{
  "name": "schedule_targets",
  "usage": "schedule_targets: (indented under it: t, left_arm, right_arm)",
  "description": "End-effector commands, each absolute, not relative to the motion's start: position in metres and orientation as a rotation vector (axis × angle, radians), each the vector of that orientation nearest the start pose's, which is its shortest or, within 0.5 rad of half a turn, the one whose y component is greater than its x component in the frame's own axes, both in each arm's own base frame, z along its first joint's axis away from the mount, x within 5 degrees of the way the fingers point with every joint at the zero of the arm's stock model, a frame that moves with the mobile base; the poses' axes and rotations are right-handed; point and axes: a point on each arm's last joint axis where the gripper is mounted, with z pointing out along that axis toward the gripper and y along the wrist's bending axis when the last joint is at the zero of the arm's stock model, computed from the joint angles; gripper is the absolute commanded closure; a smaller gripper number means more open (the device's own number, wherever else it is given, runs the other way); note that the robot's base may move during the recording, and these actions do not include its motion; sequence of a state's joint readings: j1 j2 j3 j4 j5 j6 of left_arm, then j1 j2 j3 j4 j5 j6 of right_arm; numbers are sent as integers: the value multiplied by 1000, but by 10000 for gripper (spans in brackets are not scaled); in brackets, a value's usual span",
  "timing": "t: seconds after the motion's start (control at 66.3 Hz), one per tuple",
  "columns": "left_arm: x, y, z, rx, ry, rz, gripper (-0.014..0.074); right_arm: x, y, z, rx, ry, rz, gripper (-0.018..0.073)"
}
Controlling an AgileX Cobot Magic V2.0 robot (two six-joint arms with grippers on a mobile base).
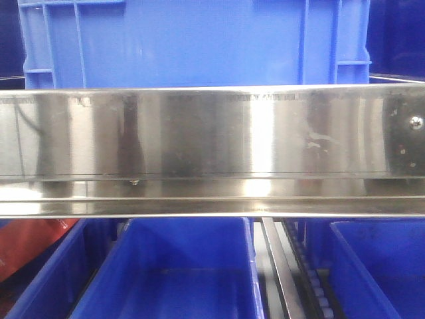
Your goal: Place valve from conveyor to right shelf box
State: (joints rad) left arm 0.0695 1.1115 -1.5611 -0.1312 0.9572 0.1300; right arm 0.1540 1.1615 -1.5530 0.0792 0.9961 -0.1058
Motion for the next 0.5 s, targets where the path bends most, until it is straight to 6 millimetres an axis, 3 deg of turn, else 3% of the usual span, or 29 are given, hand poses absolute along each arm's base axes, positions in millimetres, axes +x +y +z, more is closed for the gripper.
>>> schedule_targets:
  t: [0.0, 0.211, 0.392, 0.483]
  left_arm:
    - [205, -3, 510, 72, 1903, -112, 708]
    - [234, -33, 519, 230, 1860, -251, 708]
    - [266, -73, 526, 365, 1837, -339, 708]
    - [283, -98, 523, 440, 1838, -374, 708]
  right_arm:
    - [207, 40, 509, -243, 1928, 161, 712]
    - [218, 63, 538, -305, 1798, 327, 712]
    - [242, 103, 546, -422, 1775, 421, 712]
    - [260, 125, 538, -473, 1795, 457, 712]
